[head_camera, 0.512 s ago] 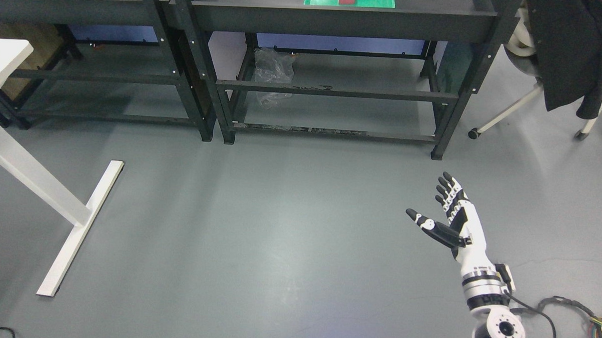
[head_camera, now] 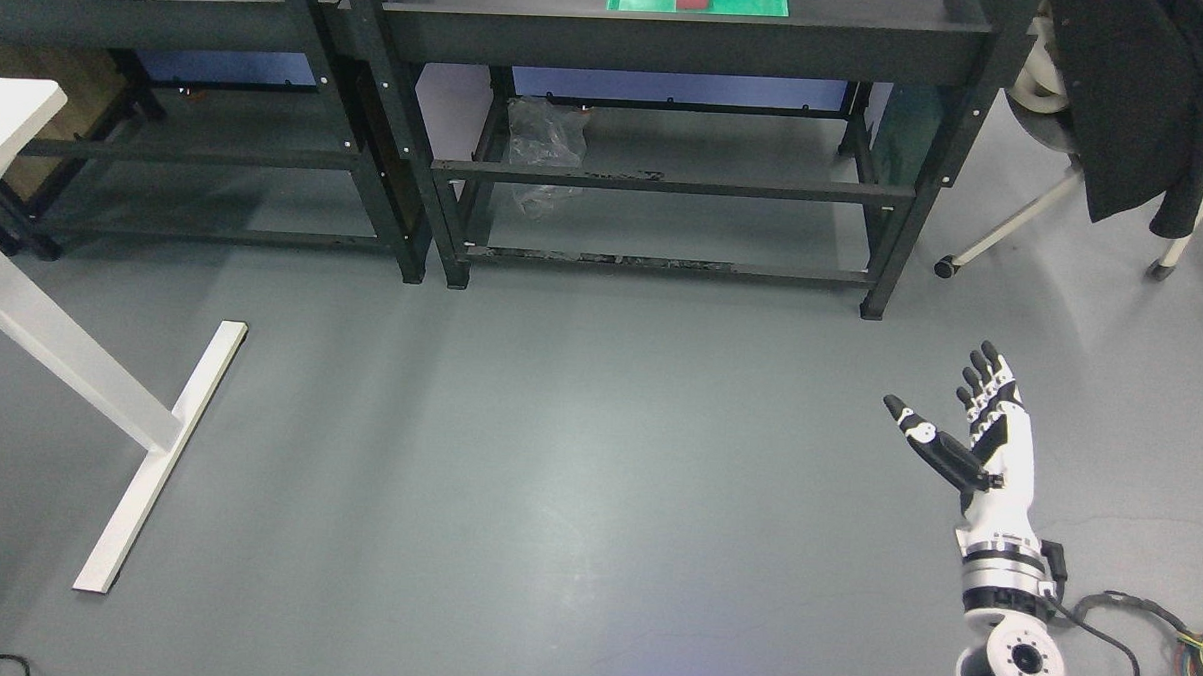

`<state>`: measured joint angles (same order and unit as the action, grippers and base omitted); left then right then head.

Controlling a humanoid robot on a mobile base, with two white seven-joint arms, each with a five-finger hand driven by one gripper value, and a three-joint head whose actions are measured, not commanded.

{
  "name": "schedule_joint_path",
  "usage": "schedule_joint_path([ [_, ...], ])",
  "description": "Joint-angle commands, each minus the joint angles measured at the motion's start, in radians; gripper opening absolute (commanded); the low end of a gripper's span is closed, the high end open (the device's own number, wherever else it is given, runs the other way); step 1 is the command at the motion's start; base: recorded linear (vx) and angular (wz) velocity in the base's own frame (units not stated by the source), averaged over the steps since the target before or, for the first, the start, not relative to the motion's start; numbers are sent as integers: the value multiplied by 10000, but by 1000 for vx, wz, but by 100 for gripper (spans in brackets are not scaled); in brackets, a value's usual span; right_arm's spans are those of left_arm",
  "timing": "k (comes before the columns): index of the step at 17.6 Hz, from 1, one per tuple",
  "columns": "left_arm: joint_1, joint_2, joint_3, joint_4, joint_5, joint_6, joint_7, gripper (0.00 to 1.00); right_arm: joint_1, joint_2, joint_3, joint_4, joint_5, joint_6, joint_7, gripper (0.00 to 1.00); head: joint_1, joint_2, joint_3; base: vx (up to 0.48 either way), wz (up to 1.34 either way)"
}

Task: Pick pink block from left shelf to tray
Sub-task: 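Raise the open right hand while approaching the black shelf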

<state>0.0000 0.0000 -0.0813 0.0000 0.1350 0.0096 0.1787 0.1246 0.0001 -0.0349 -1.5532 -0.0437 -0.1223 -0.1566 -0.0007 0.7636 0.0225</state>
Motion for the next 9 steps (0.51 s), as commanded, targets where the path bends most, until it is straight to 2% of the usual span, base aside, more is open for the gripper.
schedule_joint_path([
  [1,-292,175,0,-175,0,-4,7,100,-34,-175,-157,-69,-23,-173,-152,99,0,0,0,0,0],
  [4,-292,175,0,-175,0,-4,7,100,-49,-175,-142,-69,754,-189,-244,99,0,0,0,12,0],
  [7,-292,175,0,-175,0,-4,7,100,-65,-475,-157,-115,3878,-189,-351,99,0,0,0,58,0],
  [9,-292,175,0,-175,0,-4,7,100,-156,-1162,-51,-191,6512,-204,-382,99,0,0,0,106,0],
])
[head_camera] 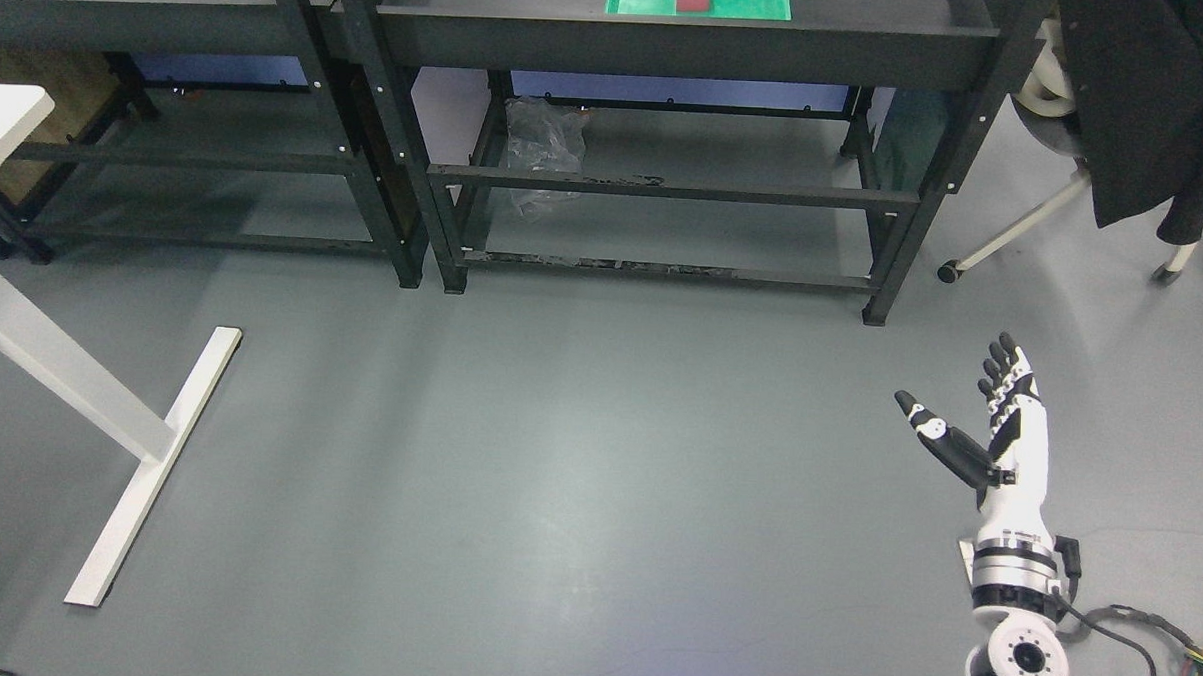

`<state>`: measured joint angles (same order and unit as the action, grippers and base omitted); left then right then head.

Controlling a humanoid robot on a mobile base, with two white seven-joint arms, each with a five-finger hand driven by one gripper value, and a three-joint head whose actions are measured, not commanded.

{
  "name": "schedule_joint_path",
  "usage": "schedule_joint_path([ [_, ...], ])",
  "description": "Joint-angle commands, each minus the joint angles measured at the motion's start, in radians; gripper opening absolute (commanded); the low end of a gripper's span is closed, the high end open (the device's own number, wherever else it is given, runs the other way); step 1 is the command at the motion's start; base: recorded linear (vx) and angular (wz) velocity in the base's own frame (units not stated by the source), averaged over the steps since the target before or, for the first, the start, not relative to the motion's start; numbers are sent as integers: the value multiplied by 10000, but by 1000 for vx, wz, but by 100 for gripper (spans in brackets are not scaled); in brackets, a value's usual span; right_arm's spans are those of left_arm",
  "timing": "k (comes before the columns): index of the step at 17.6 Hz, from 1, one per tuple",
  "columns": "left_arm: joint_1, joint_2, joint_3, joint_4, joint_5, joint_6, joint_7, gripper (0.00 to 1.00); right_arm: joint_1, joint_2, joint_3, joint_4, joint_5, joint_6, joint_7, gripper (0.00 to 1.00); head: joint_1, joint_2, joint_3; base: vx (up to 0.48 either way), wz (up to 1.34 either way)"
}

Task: Pick pink block from left shelf to tray
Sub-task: 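Raise the open right hand while approaching the black shelf, then reach the right hand forward over the green tray toward the pink block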

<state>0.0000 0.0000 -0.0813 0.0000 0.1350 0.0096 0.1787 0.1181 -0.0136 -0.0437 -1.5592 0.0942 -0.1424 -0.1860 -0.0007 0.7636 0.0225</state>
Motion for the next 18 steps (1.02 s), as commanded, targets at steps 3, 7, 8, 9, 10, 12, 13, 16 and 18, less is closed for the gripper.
schedule_joint_path([
  [3,-292,175,0,-175,0,-4,8,100,-215,-1856,69,-375,8360,-18,-88,99,0,0,0,155,17],
  [7,-292,175,0,-175,0,-4,8,100,-246,-1890,23,-713,8416,-903,-104,99,0,0,0,190,113],
  [8,-292,175,0,-175,0,-4,8,100,-291,-1737,38,-684,8446,-938,-104,99,0,0,0,219,128],
  [9,-292,175,0,-175,0,-4,8,100,-291,-1614,54,-668,8507,-756,-119,99,0,0,0,219,128],
  [10,-292,175,0,-175,0,-4,8,100,-231,-1552,69,-668,8583,-693,-240,99,0,0,0,185,-33],
  [12,-307,175,0,-175,0,-4,8,100,-169,-1475,100,-668,8996,-647,-487,99,0,0,0,181,-108],
  [13,-292,175,0,-175,0,-4,8,100,-93,-1353,100,-668,9439,-646,-548,99,0,0,0,177,-184],
  [16,-292,175,0,-175,0,-4,8,100,0,-786,115,-668,10973,-646,-1175,98,0,0,0,219,-118],
  [18,-292,175,0,-175,0,-4,8,100,152,-265,374,-668,11648,-646,-1925,98,0,0,0,217,-9],
])
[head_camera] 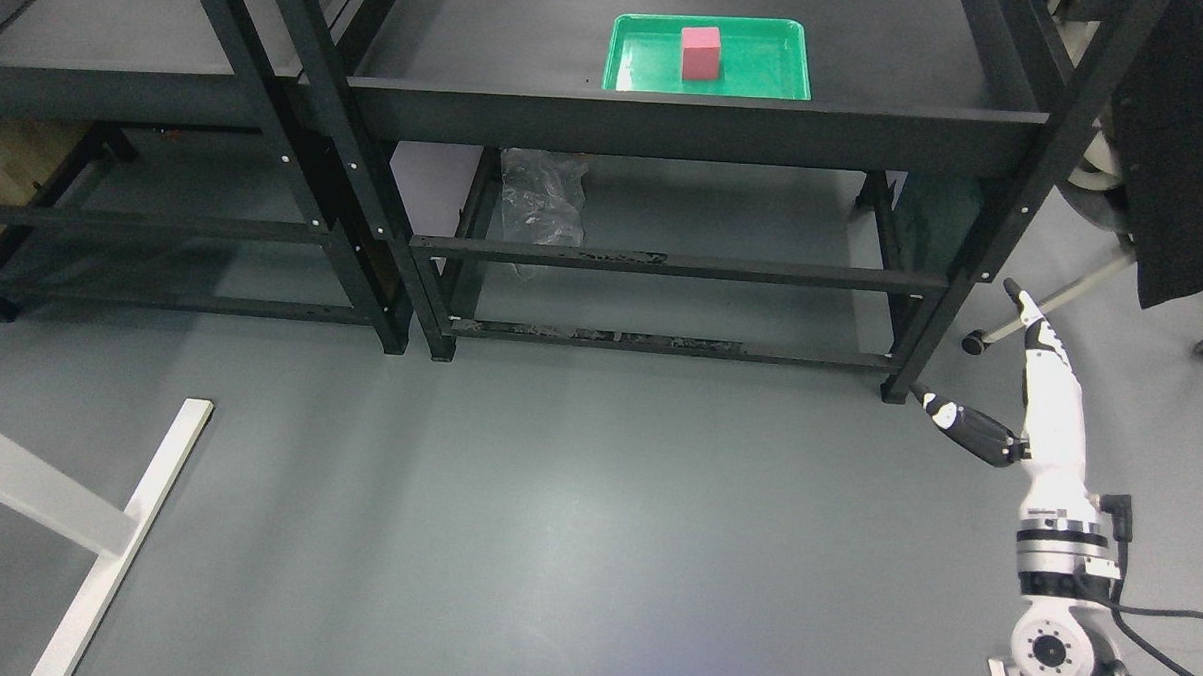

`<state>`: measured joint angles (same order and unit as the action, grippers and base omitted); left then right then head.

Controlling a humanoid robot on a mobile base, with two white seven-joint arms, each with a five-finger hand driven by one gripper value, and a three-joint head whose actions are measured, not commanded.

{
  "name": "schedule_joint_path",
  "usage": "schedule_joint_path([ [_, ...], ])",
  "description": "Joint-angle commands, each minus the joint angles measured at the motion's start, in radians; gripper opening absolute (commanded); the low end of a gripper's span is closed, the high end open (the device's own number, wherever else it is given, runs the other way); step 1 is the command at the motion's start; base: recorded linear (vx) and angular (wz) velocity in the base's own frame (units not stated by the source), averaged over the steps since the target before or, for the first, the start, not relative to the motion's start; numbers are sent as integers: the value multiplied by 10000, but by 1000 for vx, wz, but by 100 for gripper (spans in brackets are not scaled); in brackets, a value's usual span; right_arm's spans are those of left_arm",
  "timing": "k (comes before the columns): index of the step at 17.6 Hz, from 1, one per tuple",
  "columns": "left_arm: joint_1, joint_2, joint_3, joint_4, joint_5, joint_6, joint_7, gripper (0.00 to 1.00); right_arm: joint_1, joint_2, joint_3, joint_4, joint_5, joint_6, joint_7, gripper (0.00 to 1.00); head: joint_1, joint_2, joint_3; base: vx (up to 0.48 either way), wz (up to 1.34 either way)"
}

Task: Pick pink block from left shelf to tray
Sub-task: 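Reach the right hand forward over the green tray toward the pink block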

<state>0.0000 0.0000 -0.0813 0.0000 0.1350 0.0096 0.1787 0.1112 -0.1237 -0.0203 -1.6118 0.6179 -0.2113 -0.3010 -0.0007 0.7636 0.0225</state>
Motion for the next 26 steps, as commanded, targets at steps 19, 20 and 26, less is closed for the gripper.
schedule_joint_path([
  [19,-291,175,0,-174,0,-4,7,100,284,839,1338,-173,7719,610,-1453,98,0,0,0,297,96],
  [20,-291,175,0,-174,0,-4,7,100,269,854,1353,-188,7719,580,-1453,98,0,0,0,280,31],
  [26,-291,175,0,-174,0,-4,7,100,161,854,1384,-203,7703,564,-1453,98,0,0,0,258,42],
])
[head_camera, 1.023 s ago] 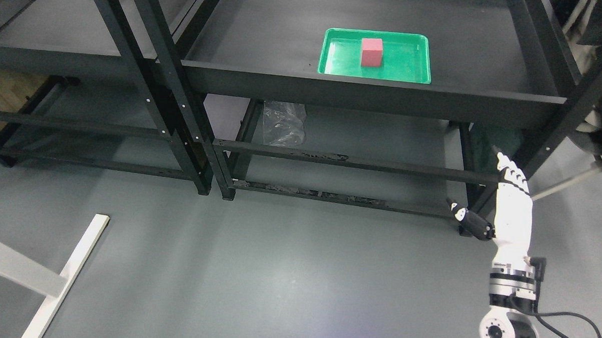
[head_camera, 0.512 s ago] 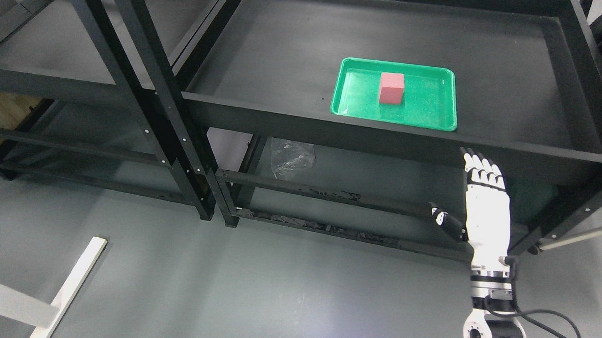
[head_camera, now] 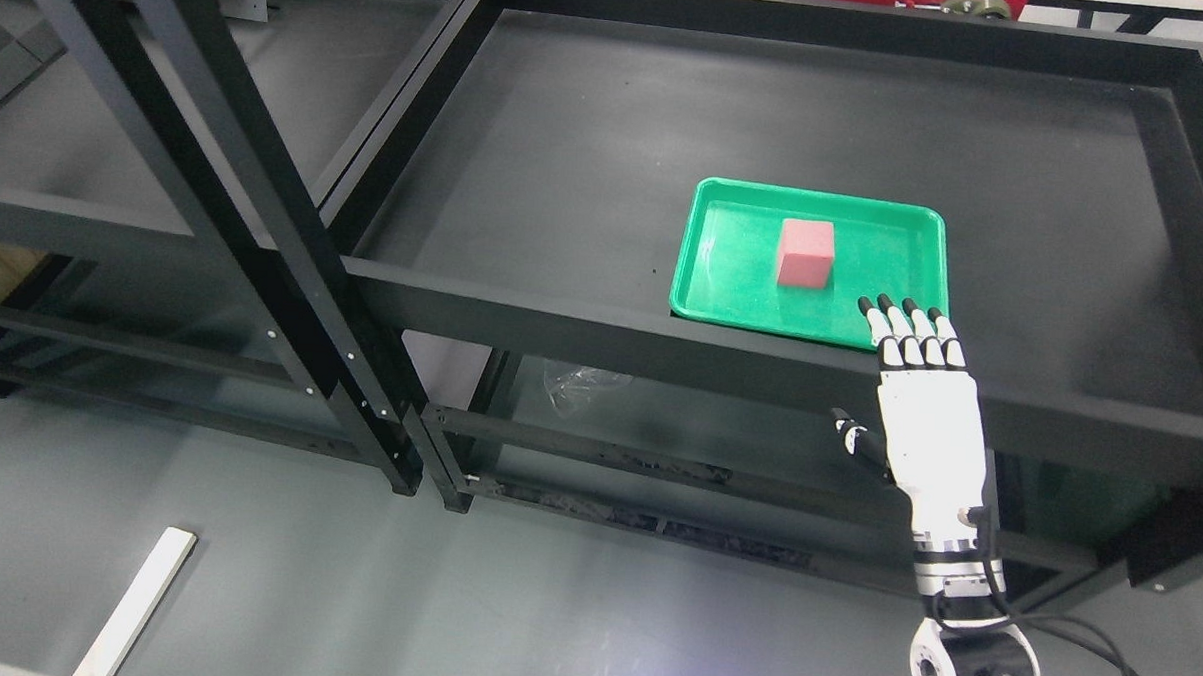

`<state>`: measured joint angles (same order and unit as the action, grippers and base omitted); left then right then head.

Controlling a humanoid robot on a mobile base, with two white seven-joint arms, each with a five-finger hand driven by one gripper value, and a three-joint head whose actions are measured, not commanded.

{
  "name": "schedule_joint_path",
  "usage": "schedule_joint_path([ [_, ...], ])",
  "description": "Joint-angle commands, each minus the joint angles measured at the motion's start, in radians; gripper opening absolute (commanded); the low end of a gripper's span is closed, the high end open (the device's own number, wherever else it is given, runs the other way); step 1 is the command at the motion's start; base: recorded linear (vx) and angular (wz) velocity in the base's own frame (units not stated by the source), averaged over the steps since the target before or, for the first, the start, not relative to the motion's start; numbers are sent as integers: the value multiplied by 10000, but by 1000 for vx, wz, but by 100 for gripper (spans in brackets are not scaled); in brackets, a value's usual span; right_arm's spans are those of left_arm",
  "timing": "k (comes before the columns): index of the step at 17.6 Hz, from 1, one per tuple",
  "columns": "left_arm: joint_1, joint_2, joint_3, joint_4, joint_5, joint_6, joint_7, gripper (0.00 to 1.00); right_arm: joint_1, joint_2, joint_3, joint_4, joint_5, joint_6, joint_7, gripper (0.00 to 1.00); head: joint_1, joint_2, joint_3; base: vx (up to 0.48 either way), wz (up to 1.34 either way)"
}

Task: Pick pink block from left shelf to tray
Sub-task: 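Reach the right hand forward over the green tray toward the pink block, then lower the right hand onto the pink block and close fingers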

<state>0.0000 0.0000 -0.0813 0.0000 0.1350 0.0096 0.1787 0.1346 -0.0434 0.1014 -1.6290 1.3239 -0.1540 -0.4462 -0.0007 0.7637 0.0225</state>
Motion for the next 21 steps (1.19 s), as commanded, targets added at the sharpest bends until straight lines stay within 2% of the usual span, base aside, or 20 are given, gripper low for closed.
schedule_joint_path([
  [1,-291,175,0,-175,0,-4,7,100,-73,50,197,-32,643,-9,-2,98,0,0,0,264,13],
  [4,-291,175,0,-175,0,-4,7,100,-57,50,503,-32,643,-146,89,99,0,0,0,244,4],
  [7,-291,175,0,-175,0,-4,7,100,-27,96,596,-32,399,-944,730,99,0,0,0,229,-46],
  [11,-291,175,0,-175,0,-4,7,100,-42,96,581,-16,-261,-1159,1455,99,0,0,0,198,-119],
  [21,-291,175,0,-175,0,-4,7,100,-11,81,581,45,-262,-1390,3249,99,0,0,0,159,-122],
])
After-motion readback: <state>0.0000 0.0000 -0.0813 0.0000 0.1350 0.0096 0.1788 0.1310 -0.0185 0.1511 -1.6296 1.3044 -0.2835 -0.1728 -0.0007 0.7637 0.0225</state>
